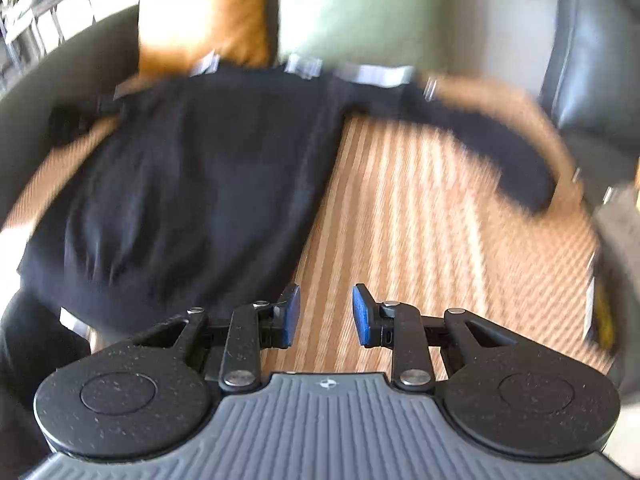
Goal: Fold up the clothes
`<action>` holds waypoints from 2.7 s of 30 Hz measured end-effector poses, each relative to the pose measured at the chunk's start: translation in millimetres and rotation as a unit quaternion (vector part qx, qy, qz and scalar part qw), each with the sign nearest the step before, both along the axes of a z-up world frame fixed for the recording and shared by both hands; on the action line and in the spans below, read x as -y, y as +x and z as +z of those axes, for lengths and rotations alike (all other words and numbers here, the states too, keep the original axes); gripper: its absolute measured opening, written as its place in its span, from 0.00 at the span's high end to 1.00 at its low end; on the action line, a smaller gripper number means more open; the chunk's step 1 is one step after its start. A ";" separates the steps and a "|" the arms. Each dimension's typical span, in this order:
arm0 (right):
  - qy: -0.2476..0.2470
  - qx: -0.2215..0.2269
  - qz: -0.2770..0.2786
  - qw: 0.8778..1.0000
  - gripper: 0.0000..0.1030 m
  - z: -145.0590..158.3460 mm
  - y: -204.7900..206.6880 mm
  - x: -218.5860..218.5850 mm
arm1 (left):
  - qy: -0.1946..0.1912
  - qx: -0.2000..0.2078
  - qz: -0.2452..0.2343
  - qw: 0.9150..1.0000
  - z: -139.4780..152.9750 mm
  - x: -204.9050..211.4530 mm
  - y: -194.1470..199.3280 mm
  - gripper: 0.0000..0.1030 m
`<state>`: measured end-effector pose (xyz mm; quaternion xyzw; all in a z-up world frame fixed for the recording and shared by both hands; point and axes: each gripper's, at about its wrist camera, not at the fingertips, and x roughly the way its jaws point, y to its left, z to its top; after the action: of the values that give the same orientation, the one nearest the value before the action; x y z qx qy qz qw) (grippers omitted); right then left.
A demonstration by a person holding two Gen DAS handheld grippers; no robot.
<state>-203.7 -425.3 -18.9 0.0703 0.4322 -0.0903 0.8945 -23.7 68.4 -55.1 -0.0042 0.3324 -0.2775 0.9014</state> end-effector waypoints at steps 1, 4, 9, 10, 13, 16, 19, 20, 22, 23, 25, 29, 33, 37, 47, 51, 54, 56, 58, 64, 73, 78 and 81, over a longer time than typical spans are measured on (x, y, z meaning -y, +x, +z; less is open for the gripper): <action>-0.006 0.019 -0.004 1.000 0.63 10.5 7.6 5.9 | -0.003 0.006 -0.010 1.000 2.7 19.6 8.6 0.33; -0.034 0.052 -0.018 0.998 0.55 30.3 34.0 24.4 | -0.009 0.016 -0.040 0.999 6.9 82.1 35.6 0.30; -0.066 0.041 -0.062 0.995 0.55 20.5 65.6 80.8 | 0.007 0.009 -0.084 0.996 -11.8 206.3 85.0 0.30; -0.069 0.033 -0.072 0.994 0.55 11.2 70.4 93.3 | 0.015 0.010 -0.097 0.995 -21.6 234.4 90.5 0.30; -0.082 0.006 -0.097 0.992 0.53 -18.5 81.6 129.4 | 0.048 0.015 -0.123 0.991 -52.9 319.3 107.6 0.28; -0.103 -0.025 -0.109 0.988 0.47 -50.5 86.7 157.9 | 0.078 0.012 -0.126 0.989 -84.7 392.7 122.6 0.28; -0.114 -0.049 -0.119 0.985 0.47 -80.7 87.1 180.4 | 0.095 0.006 -0.123 0.988 -110.6 447.3 134.4 0.28; -0.115 -0.053 -0.121 0.984 0.47 -88.9 87.3 187.5 | 0.100 0.006 -0.123 0.987 -117.3 460.7 136.7 0.28; -0.115 -0.060 -0.130 0.983 0.46 -102.5 87.3 200.2 | 0.108 0.006 -0.124 0.986 -129.6 483.7 142.6 0.28; -0.115 -0.063 -0.135 0.982 0.46 -108.8 87.2 206.3 | 0.113 0.009 -0.126 0.986 -133.2 490.1 143.0 0.27; -0.098 -0.065 -0.140 0.983 0.44 -119.6 88.7 217.6 | 0.123 0.013 -0.131 0.984 -140.4 502.8 143.7 0.26; -0.084 -0.073 -0.134 0.985 0.45 -135.3 93.1 230.2 | 0.151 0.024 -0.139 0.978 -156.6 523.4 147.4 0.25; -0.071 -0.060 -0.120 0.988 0.75 -120.0 93.1 237.0 | 0.164 0.023 -0.131 0.977 -169.0 526.6 155.1 0.63; -0.042 -0.009 -0.109 0.993 0.79 -67.9 93.3 251.7 | 0.163 0.013 -0.130 0.978 -164.5 523.1 160.9 0.89; -0.055 -0.174 -0.251 0.951 0.79 -52.0 152.5 374.0 | 0.187 0.048 -0.152 0.969 -170.4 524.0 156.1 0.89; -0.129 -0.183 -0.229 0.947 0.68 -66.1 158.3 361.2 | 0.187 0.054 -0.160 0.968 -171.1 522.4 156.4 0.89; -0.153 -0.184 -0.210 0.948 0.64 -62.4 159.1 351.7 | 0.191 0.056 -0.158 0.967 -170.6 522.9 154.9 0.89; -0.153 -0.172 -0.204 0.951 0.62 -56.6 157.6 349.8 | 0.193 0.056 -0.158 0.967 -170.1 522.7 153.7 0.89; -0.149 -0.163 -0.215 0.951 0.58 -51.7 154.4 350.3 | 0.197 0.060 -0.161 0.965 -170.6 522.7 152.7 0.89; -0.112 -0.127 -0.258 0.951 0.49 -52.3 135.8 360.5 | 0.195 0.060 -0.162 0.966 -171.9 522.5 154.0 0.88; -0.096 -0.098 -0.330 0.934 0.34 -88.6 120.6 387.2 | 0.188 0.057 -0.164 0.967 -171.0 521.5 155.6 0.85; -0.024 -0.080 -0.352 0.932 0.33 -107.3 113.3 408.7 | 0.189 0.060 -0.164 0.966 -170.7 522.3 154.6 0.84; 0.002 -0.077 -0.354 0.932 0.73 -119.1 109.4 409.7 | 0.190 0.060 -0.164 0.966 -169.3 522.3 155.1 0.84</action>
<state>-94.3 -834.9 -138.0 0.2132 0.4473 -0.4051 0.7683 131.5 -453.9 -224.4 0.2378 0.3208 -0.3531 0.8461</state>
